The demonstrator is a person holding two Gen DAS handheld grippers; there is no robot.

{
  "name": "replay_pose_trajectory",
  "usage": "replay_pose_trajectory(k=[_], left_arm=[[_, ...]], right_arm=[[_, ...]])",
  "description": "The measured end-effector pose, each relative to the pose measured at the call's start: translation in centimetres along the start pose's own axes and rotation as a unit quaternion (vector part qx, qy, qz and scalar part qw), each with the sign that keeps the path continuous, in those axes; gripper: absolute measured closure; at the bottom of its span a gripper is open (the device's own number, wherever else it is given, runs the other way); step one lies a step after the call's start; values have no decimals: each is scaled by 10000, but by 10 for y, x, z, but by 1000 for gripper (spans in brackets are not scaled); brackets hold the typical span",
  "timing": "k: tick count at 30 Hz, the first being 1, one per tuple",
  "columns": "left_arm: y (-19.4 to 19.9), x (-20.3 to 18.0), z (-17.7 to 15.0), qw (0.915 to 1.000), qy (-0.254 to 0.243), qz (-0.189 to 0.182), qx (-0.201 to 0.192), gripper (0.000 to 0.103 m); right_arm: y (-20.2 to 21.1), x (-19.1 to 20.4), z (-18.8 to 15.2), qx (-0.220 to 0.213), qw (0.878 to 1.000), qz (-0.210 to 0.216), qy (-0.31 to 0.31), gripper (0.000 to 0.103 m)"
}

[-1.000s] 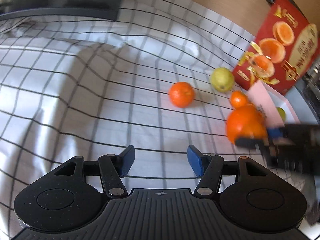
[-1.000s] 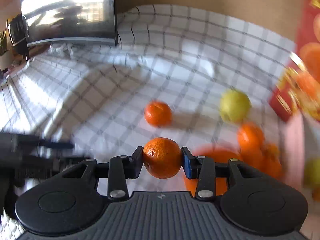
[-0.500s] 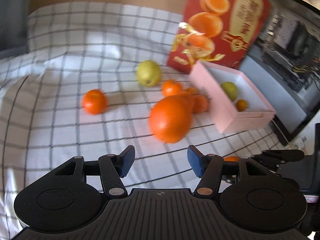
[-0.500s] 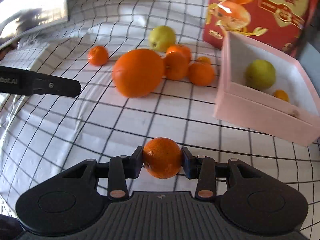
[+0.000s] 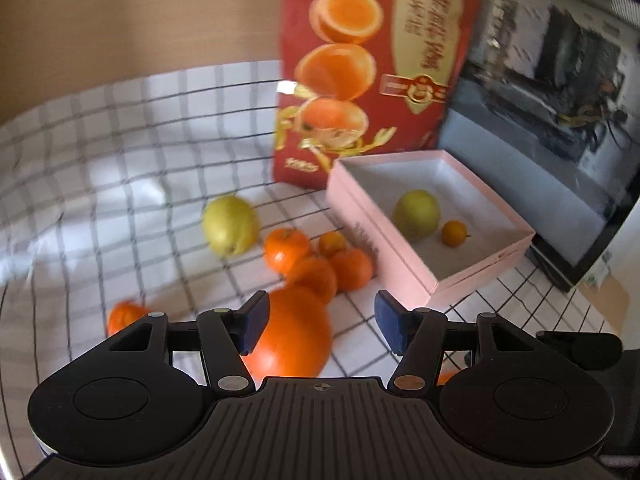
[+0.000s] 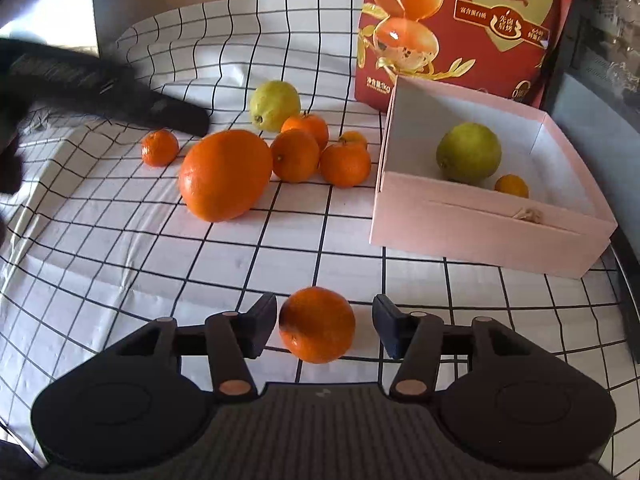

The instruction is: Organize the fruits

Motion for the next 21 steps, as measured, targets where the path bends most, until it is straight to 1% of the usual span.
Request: replay_pose_trajectory(k=[2,5,9,11,12,14,15,18,21], left_arm=[[-13,-6,7,9996,-255,18,83,40],[-37,-16,10,9977,-536,23,417,40],[-64,-26,7,9933,-860,156,754,39],[-74,-30,7,9909,-1067,250,776,41],[-80,-31,7,9901,-1104,255,829,45],[-90,-29,5,9891,-1051,196,1016,51],[-94,-29,4,9886,-1050,207,1063,50],[-100,-26,6,9881,-1096,332,1023,50],[-96,-22,8,9911,-959,223,893,53]], right_arm=[[2,0,1,-49,10000,-25,8,49],[1,-1,0,-36,10000,-47,-58,49],[2,-4,-3,-22,9998,-102,-164,48],[4,-7,-5,-22,9996,-125,-254,48],[4,-8,-6,-15,9995,-140,-294,47],[5,-11,-8,8,9992,-172,-347,47],[5,-11,-9,16,9992,-187,-359,47],[5,-14,-11,45,9989,-229,-400,45],[3,-16,-14,96,9987,-249,-442,44]])
Point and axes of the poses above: each gripper's, at about its wrist camera, not at the fingertips, and y roughly against the way its jaws point, x to its left, z to its top, the point moved 9 cm from there along -y, roughly the way its jaws point, and after that the axes turned 12 degrees about z, right-handed, at the moved point
